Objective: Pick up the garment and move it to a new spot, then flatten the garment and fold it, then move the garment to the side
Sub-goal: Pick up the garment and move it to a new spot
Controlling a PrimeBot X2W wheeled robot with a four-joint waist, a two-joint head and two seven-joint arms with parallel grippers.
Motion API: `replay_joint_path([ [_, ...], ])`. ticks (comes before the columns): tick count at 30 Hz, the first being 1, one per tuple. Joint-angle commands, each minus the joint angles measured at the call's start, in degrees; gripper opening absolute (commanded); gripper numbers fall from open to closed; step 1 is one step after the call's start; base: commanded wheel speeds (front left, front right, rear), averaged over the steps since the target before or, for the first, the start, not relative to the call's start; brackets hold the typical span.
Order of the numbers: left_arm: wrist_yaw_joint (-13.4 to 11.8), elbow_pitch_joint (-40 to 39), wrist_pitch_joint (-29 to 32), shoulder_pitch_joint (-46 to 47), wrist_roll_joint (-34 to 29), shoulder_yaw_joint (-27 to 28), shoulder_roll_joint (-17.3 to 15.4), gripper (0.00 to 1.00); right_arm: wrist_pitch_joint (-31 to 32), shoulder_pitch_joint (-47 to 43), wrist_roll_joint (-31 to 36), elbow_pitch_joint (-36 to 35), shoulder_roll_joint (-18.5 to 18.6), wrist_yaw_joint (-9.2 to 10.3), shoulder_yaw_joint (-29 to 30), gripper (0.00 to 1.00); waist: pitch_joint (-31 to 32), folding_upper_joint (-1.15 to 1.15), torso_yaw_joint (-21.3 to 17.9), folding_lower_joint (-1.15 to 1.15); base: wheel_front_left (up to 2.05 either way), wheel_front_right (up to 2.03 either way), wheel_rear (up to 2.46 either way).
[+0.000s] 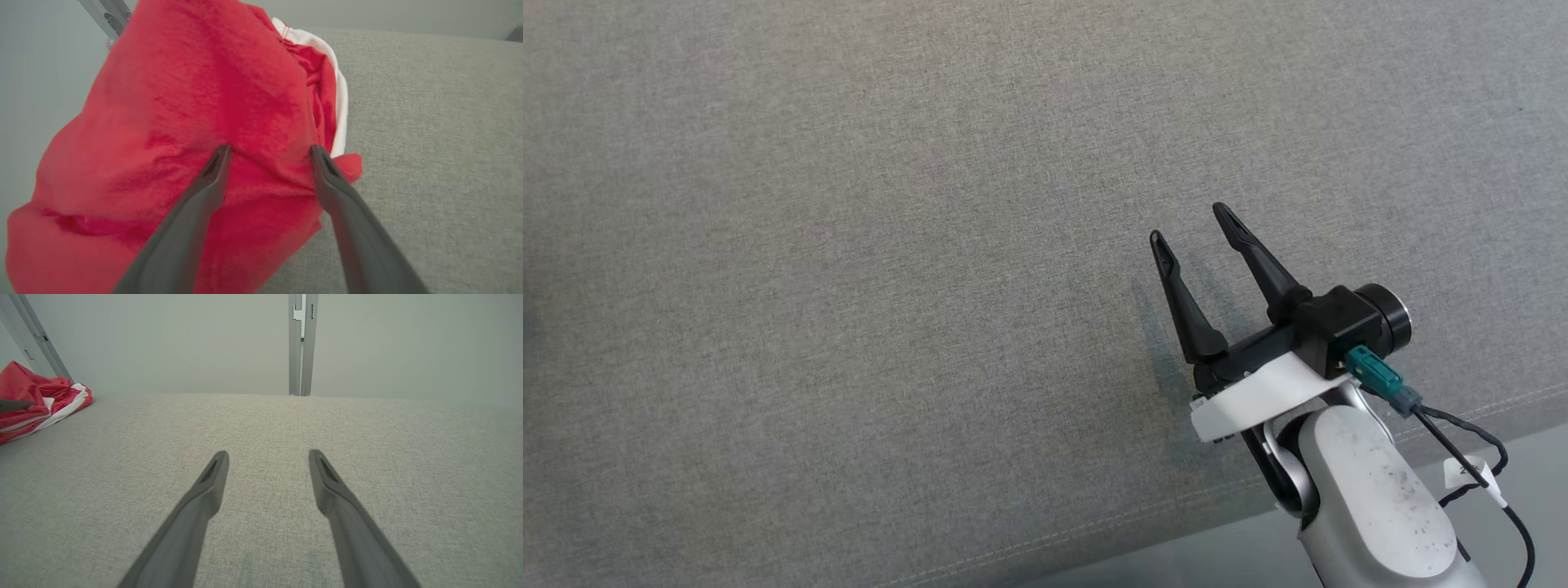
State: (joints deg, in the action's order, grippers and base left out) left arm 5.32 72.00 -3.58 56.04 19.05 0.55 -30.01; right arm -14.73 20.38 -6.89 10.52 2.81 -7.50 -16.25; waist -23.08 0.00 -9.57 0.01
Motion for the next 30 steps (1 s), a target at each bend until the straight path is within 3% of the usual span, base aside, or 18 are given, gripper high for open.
replay_joint_path([
  [1, 0.1, 0.2, 0.3, 0.7, 0.2, 0.0, -0.7, 1.0, -0.3, 0.4, 0.2, -0.3, 0.1, 0.02, -0.1, 1.0, -0.2, 0.0, 0.1, -0.01, 0.0, 0.0, 0.0],
  [2, 0.1, 0.4, 0.4, 0.7, 0.4, 0.0, -0.9, 0.9, -0.3, 0.5, 0.3, -0.3, 0.2, 0.02, -0.1, 1.0, -0.3, 0.0, 0.2, -0.01, 0.0, 0.0, 0.0],
  [3, 0.2, 0.5, 0.4, 0.8, 0.4, -0.2, -1.0, 0.46, -0.3, 0.7, 0.4, -0.4, 0.1, 0.01, -0.2, 1.0, -0.4, 0.0, 0.3, -0.01, 0.0, 0.0, 0.0],
  [4, 0.3, 0.6, 0.4, 0.8, 0.4, -0.3, -1.1, 0.24, -0.2, 0.9, 0.5, -0.4, 0.1, 0.02, -0.3, 1.0, -0.6, 0.0, 0.4, -0.01, 0.0, 0.0, 0.0],
  [6, 0.5, 0.8, -0.4, 0.9, 0.3, -0.6, -1.2, 0.0, 0.0, 1.0, 0.7, -0.4, 0.2, 0.02, -0.4, 1.0, -0.7, 0.0, 0.7, -0.01, 0.0, 0.0, 0.0],
  [19, 1.7, -0.7, -9.6, 4.3, -0.9, -3.7, -1.3, 0.0, 0.0, 0.2, 0.6, 0.9, 0.2, 0.02, -0.7, 1.0, 2.7, 0.0, 3.3, -0.01, 0.0, 0.0, 0.0],
  [30, 2.1, -7.1, -11.6, 8.7, -1.7, -9.3, 0.5, 0.0, -0.4, -1.3, -1.9, 2.3, 0.2, 0.02, -0.9, 1.0, 8.4, 0.0, 4.4, -0.01, 0.0, 0.0, 0.0],
])
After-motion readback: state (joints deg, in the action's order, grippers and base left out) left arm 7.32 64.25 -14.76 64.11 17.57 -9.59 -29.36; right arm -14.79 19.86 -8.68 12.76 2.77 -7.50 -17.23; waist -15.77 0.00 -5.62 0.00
